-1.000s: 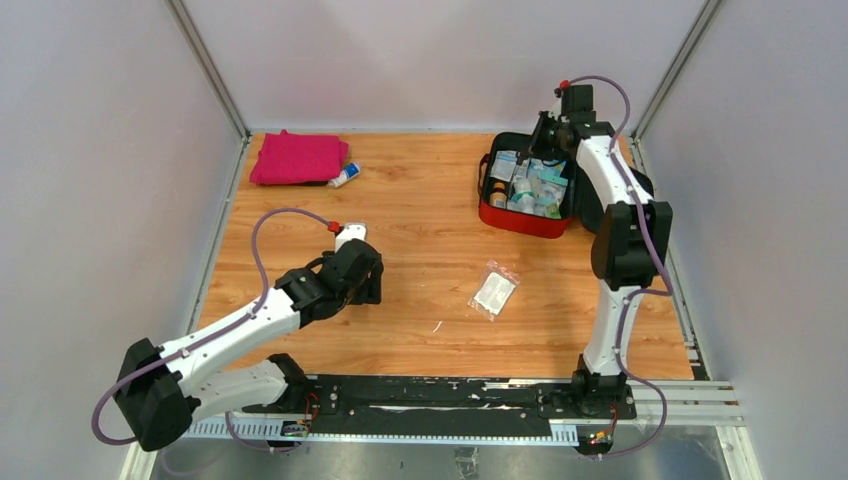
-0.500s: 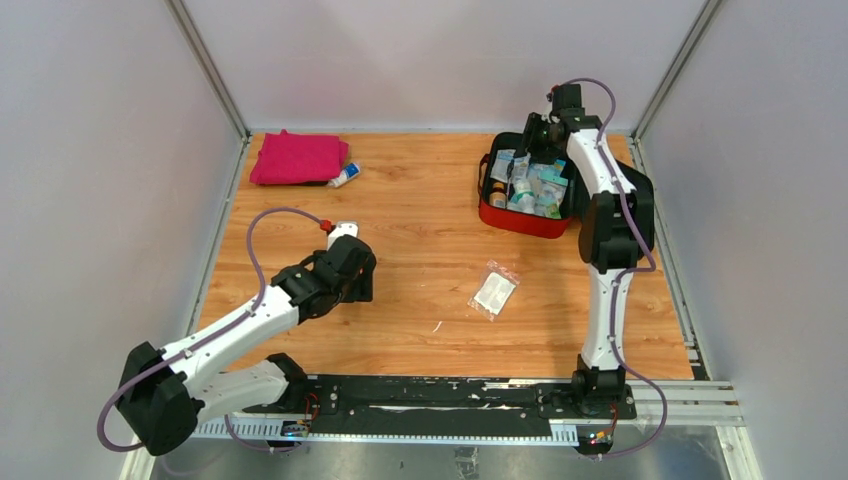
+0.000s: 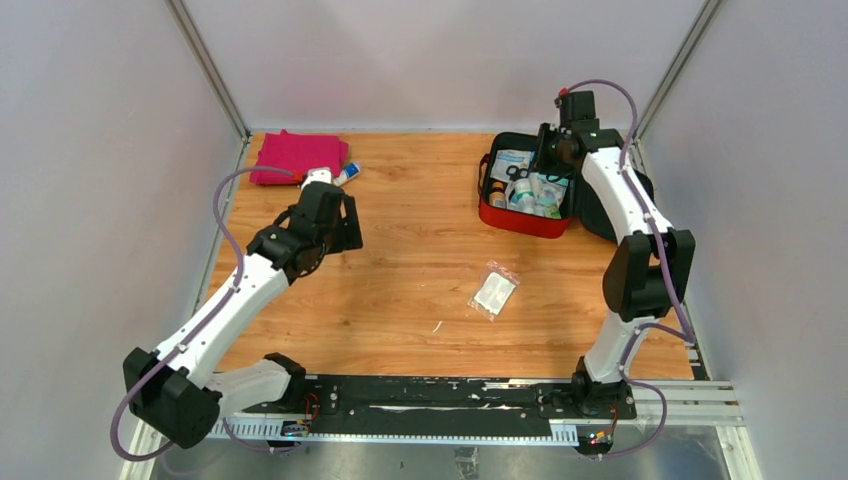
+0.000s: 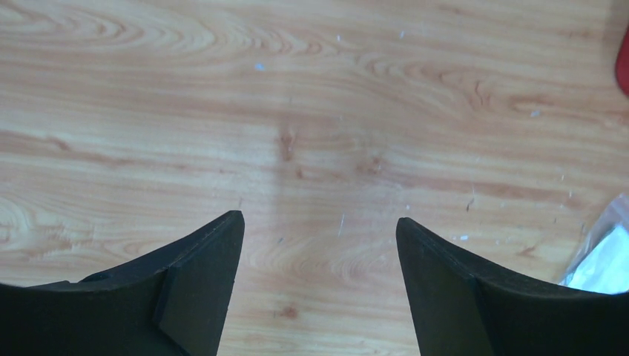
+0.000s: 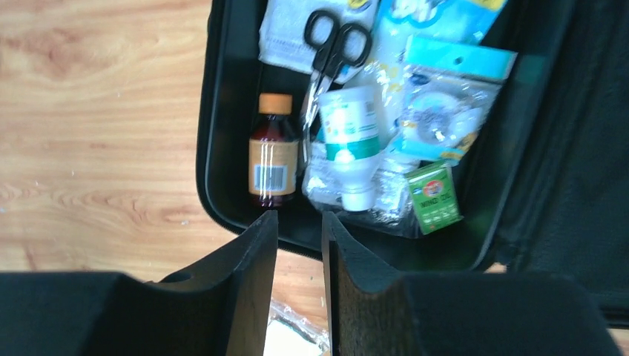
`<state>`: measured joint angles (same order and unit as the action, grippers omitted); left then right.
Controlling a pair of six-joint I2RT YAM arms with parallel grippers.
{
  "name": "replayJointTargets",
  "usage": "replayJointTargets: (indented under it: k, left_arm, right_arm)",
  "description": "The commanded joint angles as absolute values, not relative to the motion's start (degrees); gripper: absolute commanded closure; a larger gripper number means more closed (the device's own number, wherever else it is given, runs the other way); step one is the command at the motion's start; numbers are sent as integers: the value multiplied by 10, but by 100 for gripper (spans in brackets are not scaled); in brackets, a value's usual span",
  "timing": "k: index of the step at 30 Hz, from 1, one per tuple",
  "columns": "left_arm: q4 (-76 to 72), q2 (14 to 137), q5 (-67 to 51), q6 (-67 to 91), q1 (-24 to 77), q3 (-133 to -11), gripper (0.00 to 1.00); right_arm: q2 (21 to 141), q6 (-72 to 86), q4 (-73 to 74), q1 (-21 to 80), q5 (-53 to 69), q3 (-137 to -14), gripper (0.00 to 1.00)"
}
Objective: Organize the medicine kit
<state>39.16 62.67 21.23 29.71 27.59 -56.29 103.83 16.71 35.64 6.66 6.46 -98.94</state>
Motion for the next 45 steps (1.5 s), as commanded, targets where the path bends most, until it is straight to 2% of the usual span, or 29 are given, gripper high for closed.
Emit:
replayJointTargets:
  k: [1,6,15,21,31,36,40,45]
  left_arm:
    - [409,664,200,278,232,-616,19]
    - [409,691,151,277,180,-649,19]
    - [405,689,153,269,155,-629,19]
    - [377,715,136,268,126,-628,18]
    - [374,828,142,249,111,-732,18]
    - [369,858,149,225,106,-751,17]
    - [366,887,153,209,99,-772,11]
    - [360,961,121,168,93,-843,6]
  right_arm:
    - [1059,144,379,105,76,-956,68]
    - [1106,126,406,124,71,-983,70]
    - [1165,106,470,167,56,-994,72]
    - [1118,145,453,228,25,-900,72]
    - [983,241,420,351,1,-747,72]
    - [926,258,414,388,-32,-722,71]
    - [873,248,427,388,-110,-732,67]
    - [788,222,416,388,-105,-724,61]
